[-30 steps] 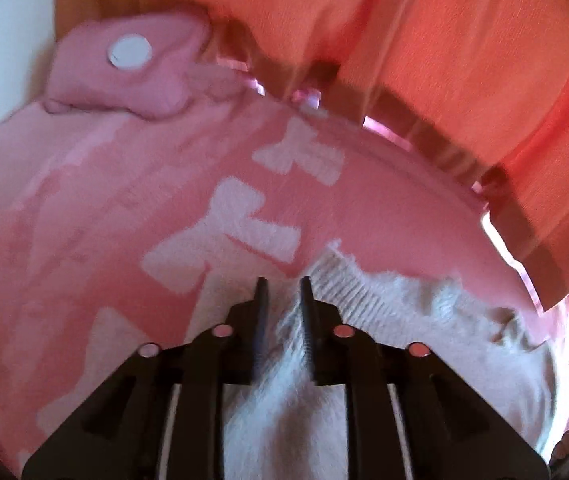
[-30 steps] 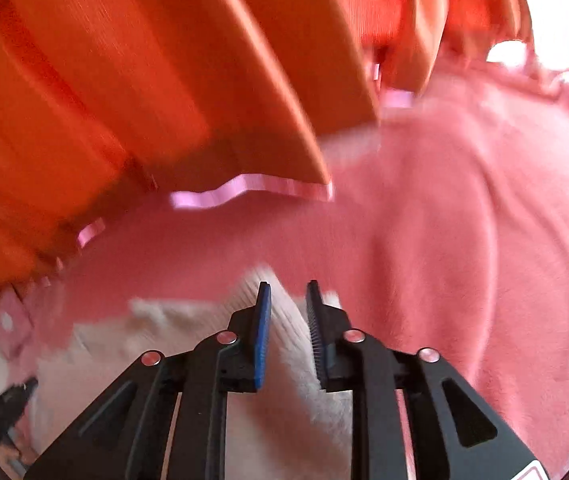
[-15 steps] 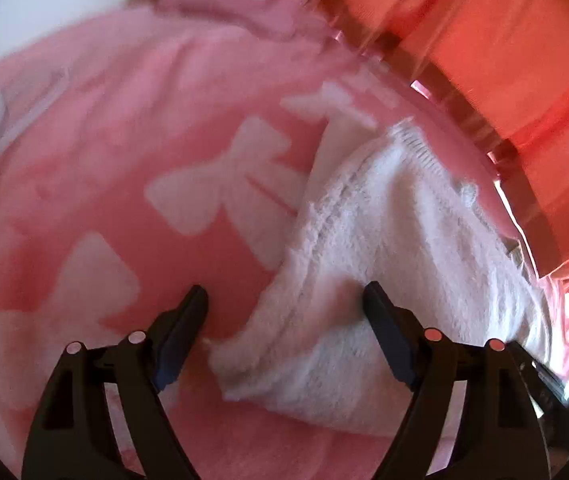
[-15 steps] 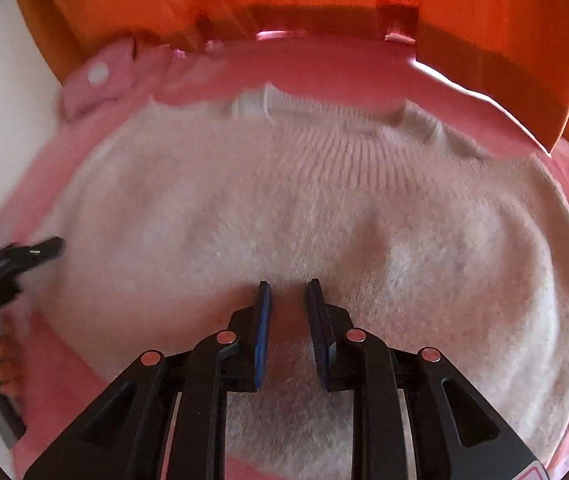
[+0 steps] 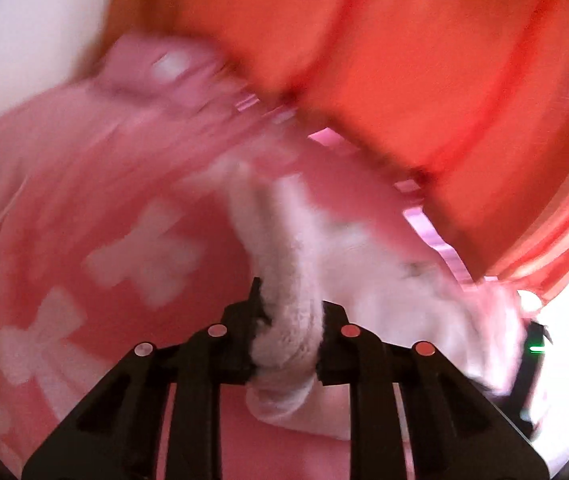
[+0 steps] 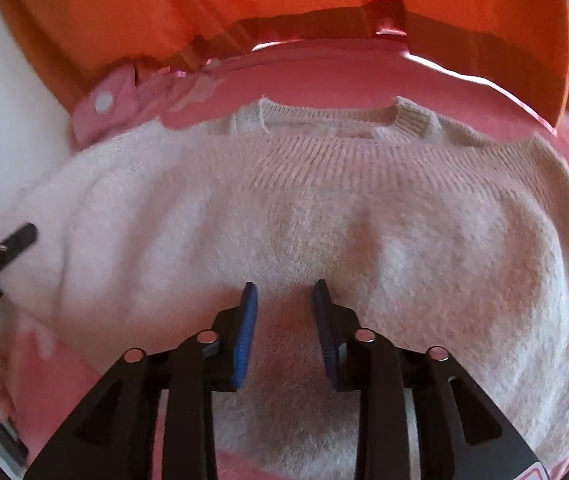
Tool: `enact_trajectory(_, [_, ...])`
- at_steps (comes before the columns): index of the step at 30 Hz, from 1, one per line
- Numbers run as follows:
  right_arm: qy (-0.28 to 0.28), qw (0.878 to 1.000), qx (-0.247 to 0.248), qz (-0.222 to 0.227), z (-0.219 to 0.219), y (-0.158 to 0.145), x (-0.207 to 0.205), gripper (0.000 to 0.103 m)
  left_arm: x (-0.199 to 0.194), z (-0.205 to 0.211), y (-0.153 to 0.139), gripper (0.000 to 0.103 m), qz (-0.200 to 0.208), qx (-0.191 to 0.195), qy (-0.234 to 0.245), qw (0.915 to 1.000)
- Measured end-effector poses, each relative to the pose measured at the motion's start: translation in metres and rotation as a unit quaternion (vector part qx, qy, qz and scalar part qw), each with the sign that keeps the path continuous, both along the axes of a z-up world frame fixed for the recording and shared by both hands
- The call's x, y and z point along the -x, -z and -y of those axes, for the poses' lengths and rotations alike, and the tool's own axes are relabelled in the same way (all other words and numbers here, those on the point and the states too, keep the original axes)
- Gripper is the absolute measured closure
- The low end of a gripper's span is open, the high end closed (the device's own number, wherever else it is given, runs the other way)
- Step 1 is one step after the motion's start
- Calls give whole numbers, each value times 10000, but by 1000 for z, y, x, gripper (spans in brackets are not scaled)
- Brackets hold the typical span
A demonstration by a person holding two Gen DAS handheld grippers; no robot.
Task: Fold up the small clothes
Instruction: 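Grasp the folded sweater edge with the left gripper while the right gripper pinches the hem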
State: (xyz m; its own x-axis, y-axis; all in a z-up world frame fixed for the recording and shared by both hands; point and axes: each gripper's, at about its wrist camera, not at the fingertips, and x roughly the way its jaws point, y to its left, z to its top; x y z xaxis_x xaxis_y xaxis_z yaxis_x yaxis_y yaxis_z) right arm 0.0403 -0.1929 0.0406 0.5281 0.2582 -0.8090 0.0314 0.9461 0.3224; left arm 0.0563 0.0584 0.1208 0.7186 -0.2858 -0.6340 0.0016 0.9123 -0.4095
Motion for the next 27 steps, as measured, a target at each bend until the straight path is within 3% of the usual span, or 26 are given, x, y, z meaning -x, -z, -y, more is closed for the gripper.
enact_trajectory(3, [653,9969,-258,344,43,-23,22,68,10,68,-45,84,584,-150,717,9956])
enact_trajectory(5, [1050,9921,-436,521,76,-33,42,64,15,124,-58,84,765,-183,1326,9880])
enact_trajectory(7, [1382,9872,-489,635,106,-40,63,63,19,177,-54,84,736,-243,1838,9799])
enact_trajectory(11, [2063,9753,-419,662,170,-39,114,60,25,264,-1,84,271,-533,2513,9661])
enact_trajectory(14, [2241,9722,-483,485,197,-30,137,58,30,313,71,83,-393,-933,2851,9531])
enact_trajectory(17, [2192,9728,-594,465,206,-28,150,58,56,309,67,74,158,-1134,2862,9513])
enact_trajectory(19, [2053,9742,-791,495,207,-30,150,57,67,294,53,52,261,-1000,2938,9503])
enact_trajectory(22, [1754,9751,-1237,549,200,-33,140,48,83,254,27,36,468,-1045,2776,9539])
enact_trajectory(24, [1504,9767,-1469,425,189,-30,121,45,90,225,26,27,526,-1436,2597,9535])
enact_trajectory(27, [1122,9738,-1975,109,172,-16,94,44,84,201,46,26,305,-2098,2301,9498])
